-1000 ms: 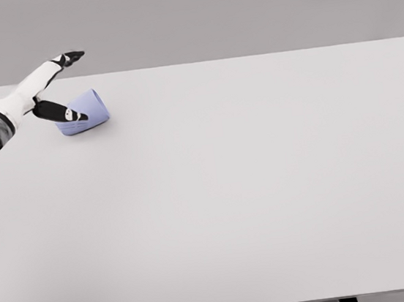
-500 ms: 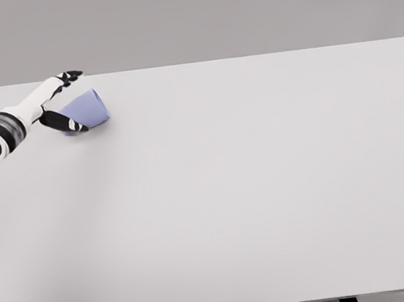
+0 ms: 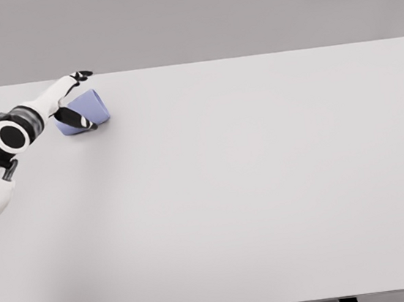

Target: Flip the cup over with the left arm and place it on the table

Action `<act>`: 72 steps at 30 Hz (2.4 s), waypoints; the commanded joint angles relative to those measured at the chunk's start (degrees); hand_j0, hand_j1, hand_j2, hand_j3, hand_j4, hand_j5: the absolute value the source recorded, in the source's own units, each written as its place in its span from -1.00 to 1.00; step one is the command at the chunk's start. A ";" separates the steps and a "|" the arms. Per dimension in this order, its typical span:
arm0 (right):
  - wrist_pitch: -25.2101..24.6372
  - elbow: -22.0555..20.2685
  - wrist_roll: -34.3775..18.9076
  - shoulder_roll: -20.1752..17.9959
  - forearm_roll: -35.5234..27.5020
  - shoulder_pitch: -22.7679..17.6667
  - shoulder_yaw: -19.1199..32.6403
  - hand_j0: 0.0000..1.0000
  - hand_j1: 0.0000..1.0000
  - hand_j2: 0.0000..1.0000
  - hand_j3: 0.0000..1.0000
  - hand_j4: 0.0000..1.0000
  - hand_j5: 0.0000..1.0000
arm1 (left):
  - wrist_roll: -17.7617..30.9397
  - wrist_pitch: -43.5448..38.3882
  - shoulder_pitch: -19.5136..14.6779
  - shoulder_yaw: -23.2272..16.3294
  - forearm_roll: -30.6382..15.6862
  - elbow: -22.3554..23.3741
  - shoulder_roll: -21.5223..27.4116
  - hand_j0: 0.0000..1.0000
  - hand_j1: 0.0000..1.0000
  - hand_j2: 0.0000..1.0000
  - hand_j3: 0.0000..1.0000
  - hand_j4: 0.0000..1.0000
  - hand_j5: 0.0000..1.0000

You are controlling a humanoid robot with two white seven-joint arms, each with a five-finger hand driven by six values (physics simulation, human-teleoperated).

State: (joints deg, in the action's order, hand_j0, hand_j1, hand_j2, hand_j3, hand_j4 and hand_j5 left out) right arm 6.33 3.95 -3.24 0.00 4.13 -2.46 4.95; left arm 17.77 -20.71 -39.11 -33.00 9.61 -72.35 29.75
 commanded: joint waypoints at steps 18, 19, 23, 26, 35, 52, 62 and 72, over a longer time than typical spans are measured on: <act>0.00 0.01 -0.01 0.00 0.00 0.00 -0.03 1.00 1.00 1.00 1.00 1.00 1.00 | -0.02 -1.08 -0.53 -0.83 2.35 3.79 -1.71 1.00 1.00 1.00 1.00 1.00 1.00; 0.00 0.01 -0.01 0.00 0.00 0.00 -0.03 1.00 1.00 1.00 1.00 1.00 1.00 | -0.02 -1.08 -0.53 -0.83 2.35 4.06 -1.80 1.00 1.00 1.00 1.00 1.00 1.00; 0.00 0.01 -0.01 0.00 0.00 0.00 0.06 1.00 1.00 1.00 1.00 1.00 1.00 | -0.02 -0.99 -0.97 -0.83 3.23 5.72 -2.77 1.00 1.00 1.00 1.00 1.00 1.00; 0.00 0.01 -0.01 0.00 0.00 0.00 0.06 1.00 1.00 1.00 1.00 1.00 1.00 | -0.02 -0.99 -1.06 -0.83 3.49 5.99 -2.94 1.00 1.00 1.00 1.00 1.00 1.00; 0.00 0.01 -0.01 0.00 0.00 0.00 -0.03 1.00 1.00 1.00 1.00 1.00 1.00 | 0.07 -1.08 -0.79 -1.01 4.37 5.55 -3.38 0.46 0.46 0.46 0.46 0.46 0.46; 0.00 0.01 -0.01 0.00 0.00 0.00 -0.03 1.00 1.00 1.00 1.00 1.00 1.00 | -0.02 -0.64 -1.50 1.98 3.75 2.56 -3.21 0.39 0.39 0.39 0.39 0.39 0.39; 0.00 0.01 -0.01 0.00 0.00 0.00 0.06 1.00 1.00 1.00 1.00 1.00 1.00 | -0.02 4.19 1.32 11.91 -0.81 0.10 -4.97 0.41 0.41 0.41 0.41 0.41 0.41; 0.00 0.01 -0.01 0.00 0.00 0.00 -0.03 1.00 1.00 1.00 1.00 1.00 1.00 | -0.02 9.02 3.60 18.41 -2.05 0.89 -9.27 0.43 0.43 0.43 0.43 0.43 0.43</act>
State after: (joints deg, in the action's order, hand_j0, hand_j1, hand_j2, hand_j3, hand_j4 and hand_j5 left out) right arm 6.33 3.95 -3.24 0.00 4.13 -2.46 4.95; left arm 17.77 -12.92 -35.24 -16.10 7.70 -71.56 21.50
